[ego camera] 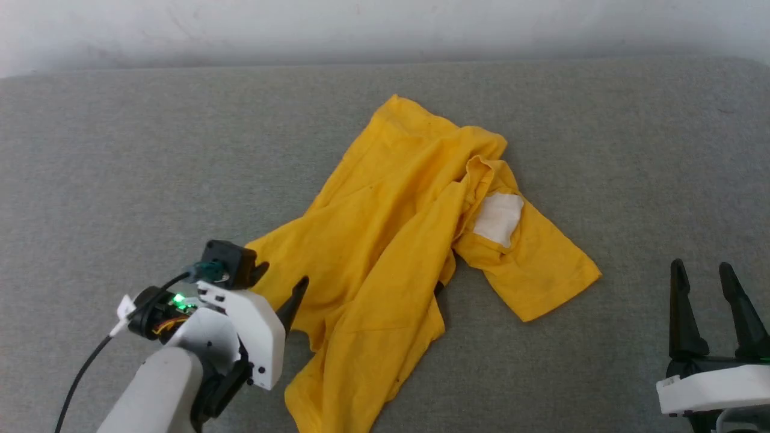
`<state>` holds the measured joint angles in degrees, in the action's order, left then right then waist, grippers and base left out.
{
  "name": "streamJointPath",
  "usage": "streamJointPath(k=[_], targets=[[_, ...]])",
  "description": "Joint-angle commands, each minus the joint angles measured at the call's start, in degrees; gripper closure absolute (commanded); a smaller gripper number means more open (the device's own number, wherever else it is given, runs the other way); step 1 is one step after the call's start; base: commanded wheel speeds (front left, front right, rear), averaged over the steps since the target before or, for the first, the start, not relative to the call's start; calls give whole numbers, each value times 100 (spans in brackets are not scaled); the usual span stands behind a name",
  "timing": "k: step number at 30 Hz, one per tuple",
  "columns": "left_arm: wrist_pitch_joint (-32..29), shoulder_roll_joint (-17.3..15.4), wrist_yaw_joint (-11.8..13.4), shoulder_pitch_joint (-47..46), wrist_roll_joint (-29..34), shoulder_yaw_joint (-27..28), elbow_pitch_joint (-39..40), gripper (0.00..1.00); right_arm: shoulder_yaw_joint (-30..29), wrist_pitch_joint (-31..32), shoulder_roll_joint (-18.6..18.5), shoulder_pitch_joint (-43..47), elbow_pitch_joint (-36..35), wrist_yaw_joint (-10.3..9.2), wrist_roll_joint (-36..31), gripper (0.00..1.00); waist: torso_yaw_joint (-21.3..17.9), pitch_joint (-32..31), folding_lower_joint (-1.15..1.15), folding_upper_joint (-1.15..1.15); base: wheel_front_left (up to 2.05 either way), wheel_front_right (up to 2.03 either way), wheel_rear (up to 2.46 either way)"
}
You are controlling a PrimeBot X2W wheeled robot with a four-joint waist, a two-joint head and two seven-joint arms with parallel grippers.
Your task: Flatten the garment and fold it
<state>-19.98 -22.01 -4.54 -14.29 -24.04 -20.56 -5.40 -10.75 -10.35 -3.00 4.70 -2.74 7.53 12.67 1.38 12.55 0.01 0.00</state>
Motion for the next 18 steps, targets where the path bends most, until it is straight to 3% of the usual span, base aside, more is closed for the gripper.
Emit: streamJointPath(k=[1,6,7,8,9,13,18], targets=[[-174,10,-62,-167,55,-124,-276,0,1,-40,13,-94,-27,-4,2,0,-195,189,-1,0,0,0,0],[-676,-74,-139,-374,250,-524,-929,0,8,-48,13,-140,-75,-4,17,0,-266,224,-1,0,0,0,0],[-710,-58,-142,-414,271,-569,-1043,6,5,-67,13,-157,-105,-4,23,0,-278,222,-1,0,0,0,0],[-674,-29,-110,-452,299,-579,-1124,69,2,-81,13,-169,-135,-4,20,0,-288,217,-1,0,0,0,0],[-616,1,-74,-479,324,-583,-1191,100,-2,-91,13,-180,-165,-4,19,0,-297,211,-1,0,0,0,0],[-385,122,-44,-562,255,-541,-1281,100,-55,-92,13,-199,-264,-4,12,0,-282,160,-1,0,0,0,0],[-31,-26,-74,-978,252,-340,-958,100,-107,-61,13,-197,-353,-4,12,0,-231,199,-1,0,0,0,0]])
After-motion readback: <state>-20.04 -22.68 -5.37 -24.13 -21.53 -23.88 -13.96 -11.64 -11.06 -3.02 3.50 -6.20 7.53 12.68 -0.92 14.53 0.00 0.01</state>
